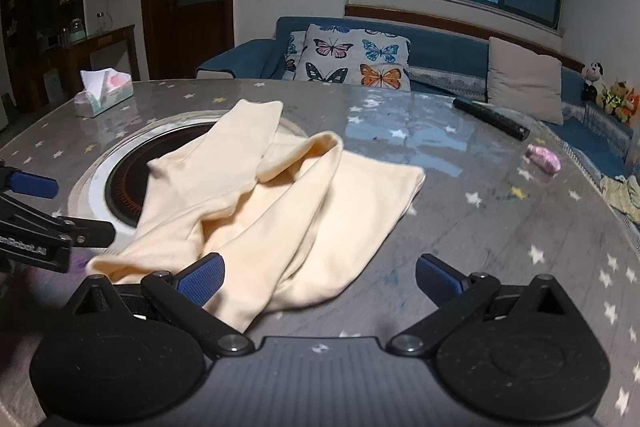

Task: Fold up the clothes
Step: 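Grasp the shirt with the left gripper while the right gripper grasps another edge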

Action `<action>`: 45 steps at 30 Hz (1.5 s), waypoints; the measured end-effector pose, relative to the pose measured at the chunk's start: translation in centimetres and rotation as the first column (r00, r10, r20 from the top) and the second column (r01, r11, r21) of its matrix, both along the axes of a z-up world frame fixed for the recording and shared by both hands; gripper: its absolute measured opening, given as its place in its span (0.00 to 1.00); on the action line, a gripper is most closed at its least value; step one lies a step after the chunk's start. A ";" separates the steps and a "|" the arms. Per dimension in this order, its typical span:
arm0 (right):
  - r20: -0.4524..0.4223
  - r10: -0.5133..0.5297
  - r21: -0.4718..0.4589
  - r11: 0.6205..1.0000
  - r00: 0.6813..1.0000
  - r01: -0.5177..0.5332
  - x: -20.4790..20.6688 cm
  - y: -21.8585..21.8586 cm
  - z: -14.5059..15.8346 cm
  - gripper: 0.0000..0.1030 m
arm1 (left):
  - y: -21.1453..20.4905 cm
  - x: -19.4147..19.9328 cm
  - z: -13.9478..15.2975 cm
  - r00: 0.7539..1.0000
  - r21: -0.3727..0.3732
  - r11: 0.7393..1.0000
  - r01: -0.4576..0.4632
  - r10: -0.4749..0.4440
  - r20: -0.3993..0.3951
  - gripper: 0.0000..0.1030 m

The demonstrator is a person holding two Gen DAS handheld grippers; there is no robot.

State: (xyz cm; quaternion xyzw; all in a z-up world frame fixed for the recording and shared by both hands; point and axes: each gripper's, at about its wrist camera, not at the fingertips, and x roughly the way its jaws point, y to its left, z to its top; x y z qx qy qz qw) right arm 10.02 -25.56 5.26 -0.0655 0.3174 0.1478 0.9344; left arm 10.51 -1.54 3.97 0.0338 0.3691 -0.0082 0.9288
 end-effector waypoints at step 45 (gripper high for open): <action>-0.068 -0.338 0.166 0.924 0.939 0.345 -0.9 -13.3 0.7 0.02 | 6.6 1.9 1.1 0.999 -0.165 0.986 0.019 -0.025 -0.032 0.03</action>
